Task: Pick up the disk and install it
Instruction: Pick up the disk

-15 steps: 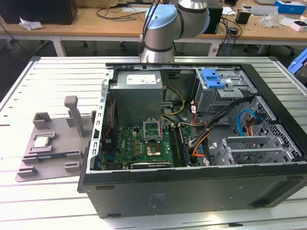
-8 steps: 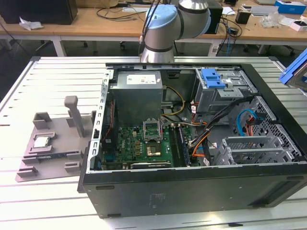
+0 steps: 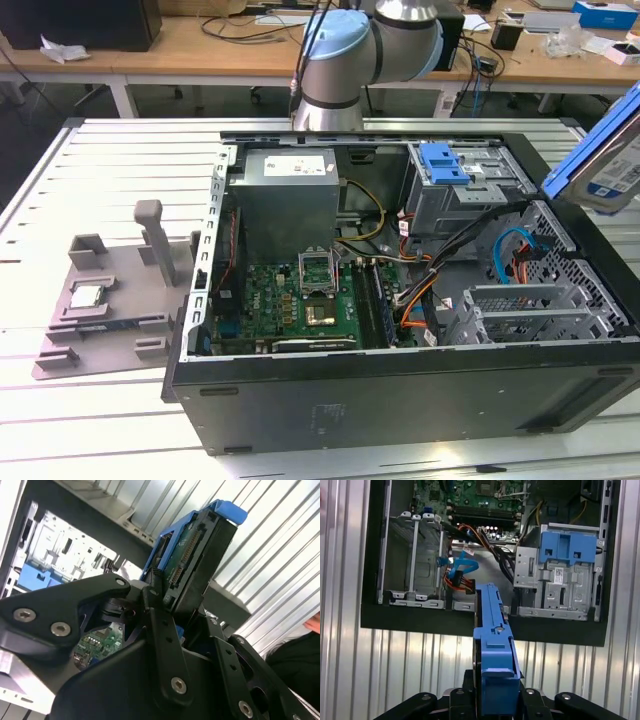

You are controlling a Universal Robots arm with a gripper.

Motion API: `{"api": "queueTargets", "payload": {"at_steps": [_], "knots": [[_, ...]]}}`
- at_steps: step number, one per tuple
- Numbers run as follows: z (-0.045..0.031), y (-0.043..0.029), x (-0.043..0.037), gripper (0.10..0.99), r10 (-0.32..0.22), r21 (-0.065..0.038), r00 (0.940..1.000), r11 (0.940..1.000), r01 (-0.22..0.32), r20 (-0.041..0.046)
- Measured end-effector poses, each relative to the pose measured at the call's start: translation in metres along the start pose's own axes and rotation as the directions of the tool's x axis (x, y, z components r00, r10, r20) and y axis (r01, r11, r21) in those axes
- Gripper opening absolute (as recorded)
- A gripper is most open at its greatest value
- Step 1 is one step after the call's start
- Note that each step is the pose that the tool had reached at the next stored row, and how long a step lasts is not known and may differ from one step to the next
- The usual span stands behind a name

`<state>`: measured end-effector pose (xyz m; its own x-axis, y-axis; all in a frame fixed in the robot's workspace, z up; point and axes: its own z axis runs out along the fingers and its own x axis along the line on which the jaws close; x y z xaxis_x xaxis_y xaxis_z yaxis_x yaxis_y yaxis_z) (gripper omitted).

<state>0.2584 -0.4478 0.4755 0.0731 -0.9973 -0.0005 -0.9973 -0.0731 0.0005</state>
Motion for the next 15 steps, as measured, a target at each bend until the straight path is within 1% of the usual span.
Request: {"api": "queueTargets", "payload": {"at_steps": [2, 5, 7, 8, 9, 10, 11, 13, 14, 15], "knots": [[0.0035, 0.0110, 0.0006, 0.369, 0.000, 0.000, 1.0000, 1.0000, 0.000, 0.0000], [0.0059, 0.0240, 0.0007, 0.369, 0.000, 0.000, 1.0000, 1.0000, 0.000, 0.0001], [0.0076, 0.0381, 0.0000, 0.369, 0.000, 0.000, 1.0000, 1.0000, 0.000, -0.0001], [0.0083, 0.0439, -0.0003, 0.369, 0.000, 0.000, 1.0000, 1.0000, 0.000, 0.0000], [0.0090, 0.0490, -0.0007, 0.369, 0.000, 0.000, 1.0000, 1.0000, 0.000, 0.0001], [0.0095, 0.0524, -0.0009, 0.369, 0.000, 0.000, 1.0000, 1.0000, 0.000, 0.0000], [0.0106, 0.0603, -0.0014, 0.369, 0.000, 0.000, 1.0000, 1.0000, 0.000, -0.0001], [0.0125, 0.0730, -0.0022, 0.369, 0.000, 0.000, 1.0000, 1.0000, 0.000, 0.0000], [0.0139, 0.0810, -0.0028, 0.369, 0.000, 0.000, 1.0000, 1.0000, 0.000, 0.0000], [0.0146, 0.0842, -0.0029, 0.369, 0.000, 0.000, 1.0000, 1.0000, 0.000, -0.0001]]}}
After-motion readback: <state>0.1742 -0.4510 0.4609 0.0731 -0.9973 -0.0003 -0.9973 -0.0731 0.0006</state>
